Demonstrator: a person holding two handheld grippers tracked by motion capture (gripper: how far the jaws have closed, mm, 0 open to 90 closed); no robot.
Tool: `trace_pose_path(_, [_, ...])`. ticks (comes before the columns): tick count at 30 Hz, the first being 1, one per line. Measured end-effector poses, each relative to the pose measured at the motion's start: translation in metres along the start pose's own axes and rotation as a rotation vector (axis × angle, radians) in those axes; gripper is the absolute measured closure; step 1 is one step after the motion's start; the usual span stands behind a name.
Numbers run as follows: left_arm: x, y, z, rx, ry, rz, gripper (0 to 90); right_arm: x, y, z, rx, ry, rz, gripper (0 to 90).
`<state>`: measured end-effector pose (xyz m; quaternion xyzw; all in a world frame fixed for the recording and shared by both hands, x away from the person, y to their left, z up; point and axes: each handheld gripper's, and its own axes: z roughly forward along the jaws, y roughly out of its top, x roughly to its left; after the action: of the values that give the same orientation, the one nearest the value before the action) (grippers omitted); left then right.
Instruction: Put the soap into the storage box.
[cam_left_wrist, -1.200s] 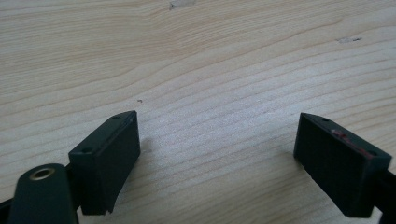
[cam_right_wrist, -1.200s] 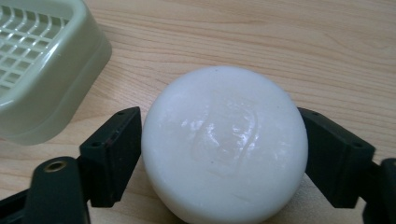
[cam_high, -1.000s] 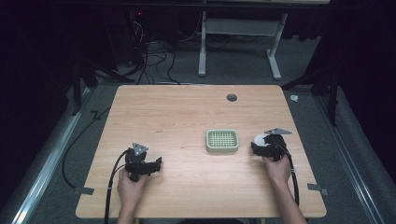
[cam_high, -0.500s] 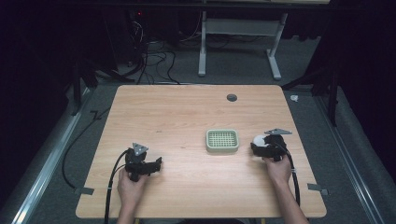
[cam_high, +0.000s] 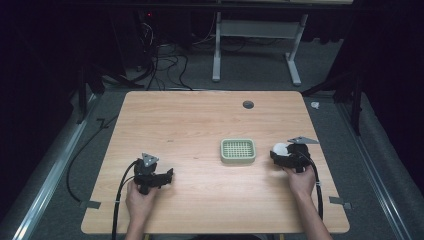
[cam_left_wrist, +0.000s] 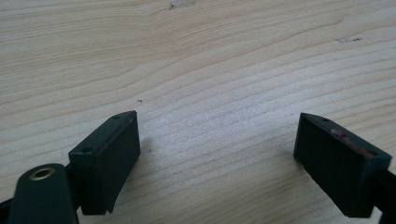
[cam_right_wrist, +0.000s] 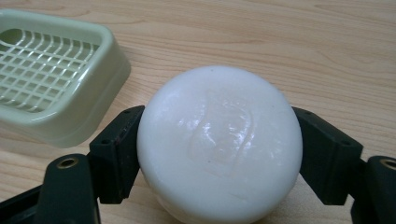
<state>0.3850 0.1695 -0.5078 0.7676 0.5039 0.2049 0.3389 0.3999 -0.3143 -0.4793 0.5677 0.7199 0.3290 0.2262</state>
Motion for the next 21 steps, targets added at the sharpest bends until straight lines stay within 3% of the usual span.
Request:
trace_pose_path(14, [0.000,0.000,0.000,0.000,0.000,0.000,15.0,0.003,0.006,-0.013,-0.027,0.056,-0.001,25.1])
trace_pose_path(17, [0.000,0.000,0.000,0.000,-0.001,0.000,15.0,0.006,0.009,-0.015,-0.025,0.060,-0.033,25.1])
trace_pose_path(21, [0.000,0.000,0.000,0.000,0.000,0.000,15.0,0.008,0.012,-0.017,-0.034,0.070,-0.041,25.1])
